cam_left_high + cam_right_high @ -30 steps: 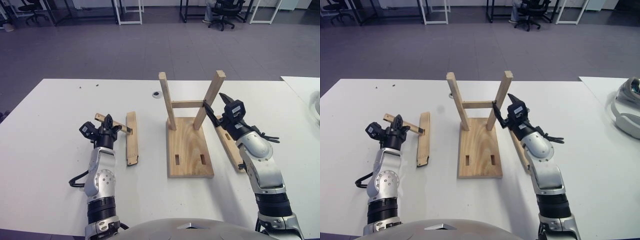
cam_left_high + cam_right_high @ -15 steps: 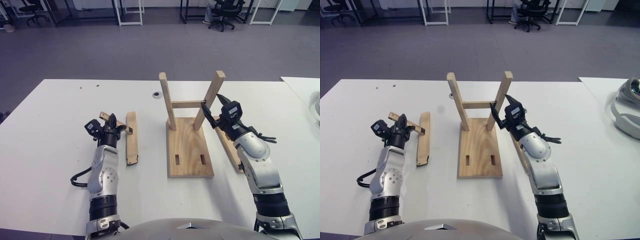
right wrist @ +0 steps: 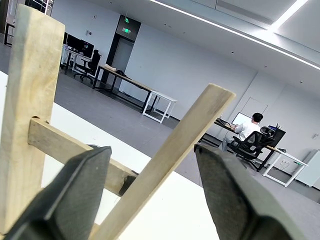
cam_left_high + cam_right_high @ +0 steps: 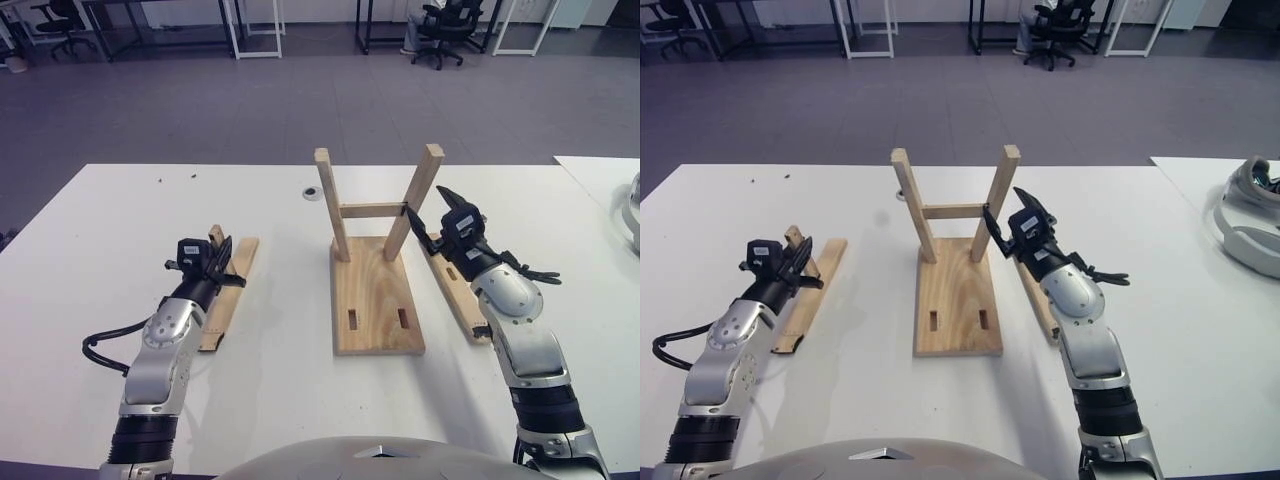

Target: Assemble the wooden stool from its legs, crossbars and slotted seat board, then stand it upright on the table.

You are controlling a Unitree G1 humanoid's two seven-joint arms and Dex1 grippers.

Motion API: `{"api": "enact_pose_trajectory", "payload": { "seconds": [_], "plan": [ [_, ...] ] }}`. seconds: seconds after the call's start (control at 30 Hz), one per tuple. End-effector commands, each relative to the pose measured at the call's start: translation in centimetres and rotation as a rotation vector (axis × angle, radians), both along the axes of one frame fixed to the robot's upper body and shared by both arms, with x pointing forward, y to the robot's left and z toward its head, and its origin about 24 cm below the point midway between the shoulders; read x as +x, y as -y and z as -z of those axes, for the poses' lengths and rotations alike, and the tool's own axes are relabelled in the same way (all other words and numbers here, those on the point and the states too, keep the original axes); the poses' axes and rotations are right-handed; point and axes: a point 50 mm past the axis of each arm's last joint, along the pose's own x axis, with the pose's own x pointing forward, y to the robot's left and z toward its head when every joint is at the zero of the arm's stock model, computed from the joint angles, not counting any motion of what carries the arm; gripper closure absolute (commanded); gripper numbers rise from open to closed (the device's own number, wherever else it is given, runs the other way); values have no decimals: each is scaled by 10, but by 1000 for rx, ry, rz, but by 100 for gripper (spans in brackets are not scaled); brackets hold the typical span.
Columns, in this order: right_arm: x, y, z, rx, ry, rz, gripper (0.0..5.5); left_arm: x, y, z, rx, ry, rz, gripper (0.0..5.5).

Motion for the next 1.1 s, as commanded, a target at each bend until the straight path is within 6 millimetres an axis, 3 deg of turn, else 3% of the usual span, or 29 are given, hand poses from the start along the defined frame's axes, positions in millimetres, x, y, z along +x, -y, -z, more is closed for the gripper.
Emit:
{"api": "enact_pose_trajectory", "payload": {
  "seconds": [0.03,0.2,0.33,0.47,0.73,0.93,1.03,1.1],
  "plan": [
    [-1,2,2,-50,1,-7,240,-66,-6,93,-23,-453,-36,510],
    [0,-1,1,-59,8,-14,240,-53,-13,77,4,-313,-11,510],
    [1,-1,0,-61,14,-15,240,-30,-21,38,11,-139,10,510],
    [2,-1,1,-60,16,-16,240,-23,-20,15,54,-94,109,424],
    [4,-4,2,-52,21,-9,240,-33,-36,0,52,-289,157,279],
    [1,-3,4,-58,13,-8,240,-43,-32,15,32,-469,153,167],
    [2,-3,4,-63,11,-11,240,-43,-33,17,58,-482,158,156],
    [2,-3,4,-65,12,-11,240,-42,-33,17,73,-484,165,185]
  ]
}}
